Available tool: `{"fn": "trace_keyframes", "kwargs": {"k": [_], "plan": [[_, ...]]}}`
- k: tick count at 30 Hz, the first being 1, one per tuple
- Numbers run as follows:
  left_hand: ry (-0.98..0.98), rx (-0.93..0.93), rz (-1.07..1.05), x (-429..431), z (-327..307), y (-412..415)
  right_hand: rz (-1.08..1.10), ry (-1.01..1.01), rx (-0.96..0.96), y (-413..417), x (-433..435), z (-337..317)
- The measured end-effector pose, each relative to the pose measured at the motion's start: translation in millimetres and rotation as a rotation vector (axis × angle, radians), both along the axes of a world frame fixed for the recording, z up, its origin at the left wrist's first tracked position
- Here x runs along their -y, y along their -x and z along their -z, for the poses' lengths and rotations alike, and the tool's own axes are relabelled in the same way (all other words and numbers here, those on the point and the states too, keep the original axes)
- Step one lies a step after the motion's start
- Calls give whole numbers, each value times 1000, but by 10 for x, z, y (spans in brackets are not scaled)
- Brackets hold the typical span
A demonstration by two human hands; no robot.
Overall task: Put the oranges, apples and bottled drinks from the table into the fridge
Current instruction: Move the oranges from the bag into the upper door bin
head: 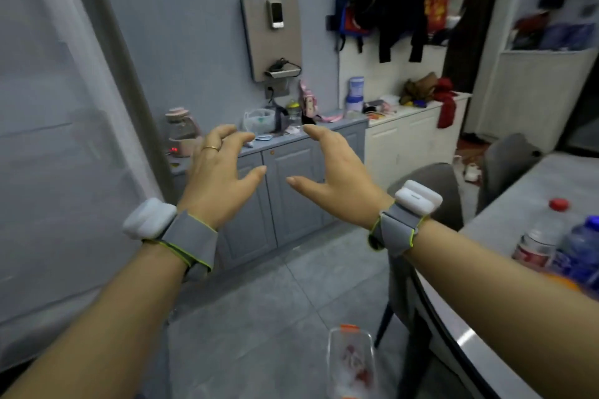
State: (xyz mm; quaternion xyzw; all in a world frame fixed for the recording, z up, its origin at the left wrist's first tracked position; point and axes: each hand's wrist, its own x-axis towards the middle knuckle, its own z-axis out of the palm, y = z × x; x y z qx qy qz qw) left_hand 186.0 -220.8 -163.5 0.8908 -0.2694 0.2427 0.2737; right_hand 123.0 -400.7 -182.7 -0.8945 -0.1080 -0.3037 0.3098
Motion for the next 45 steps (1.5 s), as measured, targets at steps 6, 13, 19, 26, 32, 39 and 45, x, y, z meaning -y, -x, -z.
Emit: {"fn": "trace_keyframes", "kwargs": {"k": [6, 13, 19, 26, 32, 39, 45], "plan": [[46, -100, 380, 1198, 313, 362, 238, -42, -34, 734, 1004, 251], [-5, -220, 690, 2442, 745, 930, 500, -88, -94, 1629, 1956, 619], [11, -380, 806, 3264, 1203, 1190, 643, -148, -173, 2048, 2636, 1008], [-94, -593, 715, 4041, 2024, 1150, 660, -197, -355, 2014, 3405, 1721], [-337, -634, 647, 4394, 2635, 903, 622, -148, -523, 1779, 3782, 2286], [-578, -695, 622, 4657, 3082, 677, 541, 30, -725, 1525, 4077, 2689], [-689, -594, 582, 4691, 3253, 611, 462, 79, -853, 1479, 4152, 2766]]}}
